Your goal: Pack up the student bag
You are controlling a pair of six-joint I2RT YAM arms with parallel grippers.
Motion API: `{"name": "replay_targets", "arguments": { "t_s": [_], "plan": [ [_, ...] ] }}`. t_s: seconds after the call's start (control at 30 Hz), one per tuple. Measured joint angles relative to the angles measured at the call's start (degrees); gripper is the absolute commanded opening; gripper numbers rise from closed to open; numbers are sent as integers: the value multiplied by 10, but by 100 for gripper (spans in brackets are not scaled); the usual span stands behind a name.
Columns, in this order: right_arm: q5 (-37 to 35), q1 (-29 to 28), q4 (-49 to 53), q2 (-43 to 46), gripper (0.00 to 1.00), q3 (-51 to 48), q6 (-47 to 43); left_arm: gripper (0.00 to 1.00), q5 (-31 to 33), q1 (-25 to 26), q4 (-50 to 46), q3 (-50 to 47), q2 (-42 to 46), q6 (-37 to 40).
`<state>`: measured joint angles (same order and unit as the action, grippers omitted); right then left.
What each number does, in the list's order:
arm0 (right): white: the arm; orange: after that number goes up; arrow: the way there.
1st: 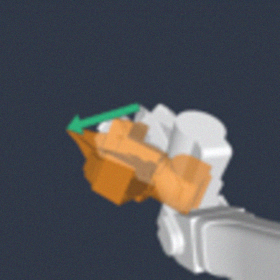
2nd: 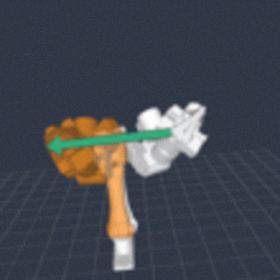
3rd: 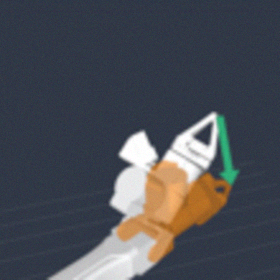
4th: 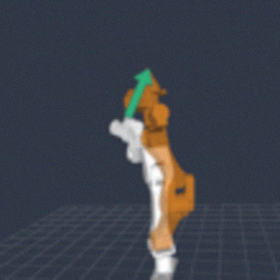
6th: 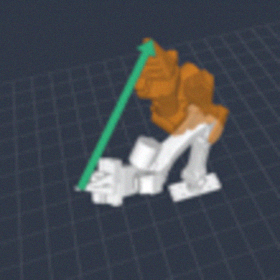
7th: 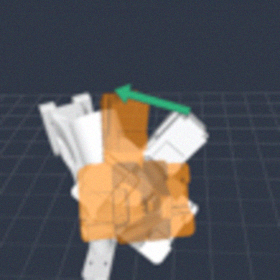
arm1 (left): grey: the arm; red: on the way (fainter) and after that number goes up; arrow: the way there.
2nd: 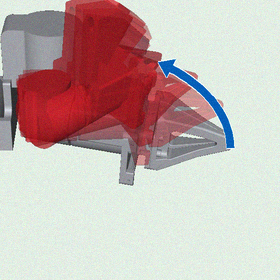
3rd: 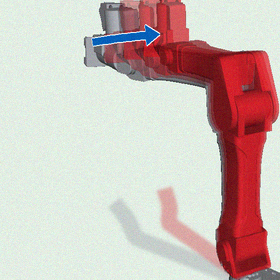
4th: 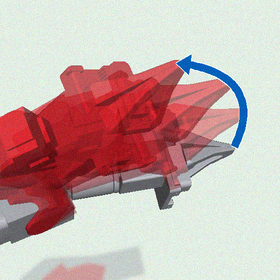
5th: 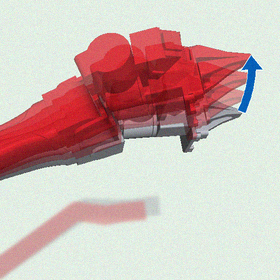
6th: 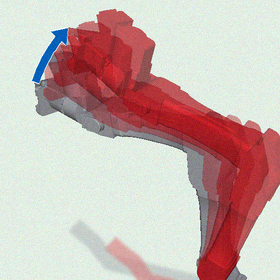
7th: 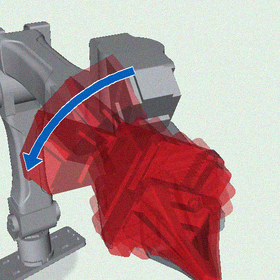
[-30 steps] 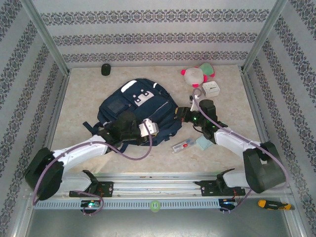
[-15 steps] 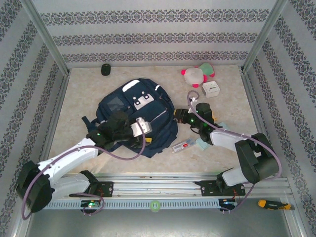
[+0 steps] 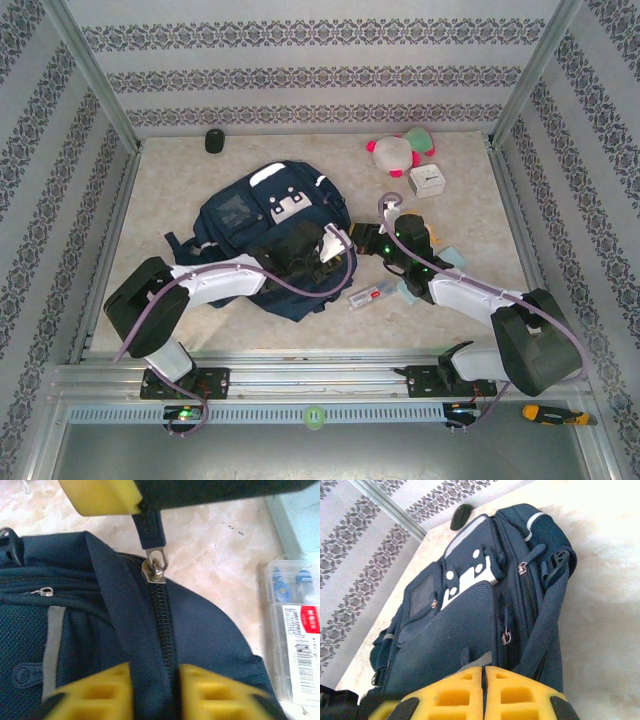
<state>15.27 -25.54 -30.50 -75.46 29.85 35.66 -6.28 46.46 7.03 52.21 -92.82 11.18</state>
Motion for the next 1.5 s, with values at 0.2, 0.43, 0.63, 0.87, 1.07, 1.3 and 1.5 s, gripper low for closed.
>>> {"name": "replay_targets", "arguments": {
  "t_s": [0.2,0.43,0.63,0.87,1.07,1.3,1.5],
  "plan": [
    [44,35,-40,-46,0,3,9,0,-72,-2,31,-86,103,61],
    [71,77,-112,-168,0,60,35,0,-142,-21,3,-146,236,126],
    [94,86,-158,-258,0,114,60,0,-167,-29,-43,-152,295,177],
    [106,90,-160,-248,33,104,60,35,-164,-32,-77,-152,289,242],
    [72,138,-94,-118,50,53,-10,80,-179,-69,-109,-129,279,207],
    [82,76,52,53,51,39,-133,86,-148,-117,-197,-103,304,205],
    [82,37,120,101,51,10,-181,92,-138,-116,-273,-92,232,241]
  ]
}}
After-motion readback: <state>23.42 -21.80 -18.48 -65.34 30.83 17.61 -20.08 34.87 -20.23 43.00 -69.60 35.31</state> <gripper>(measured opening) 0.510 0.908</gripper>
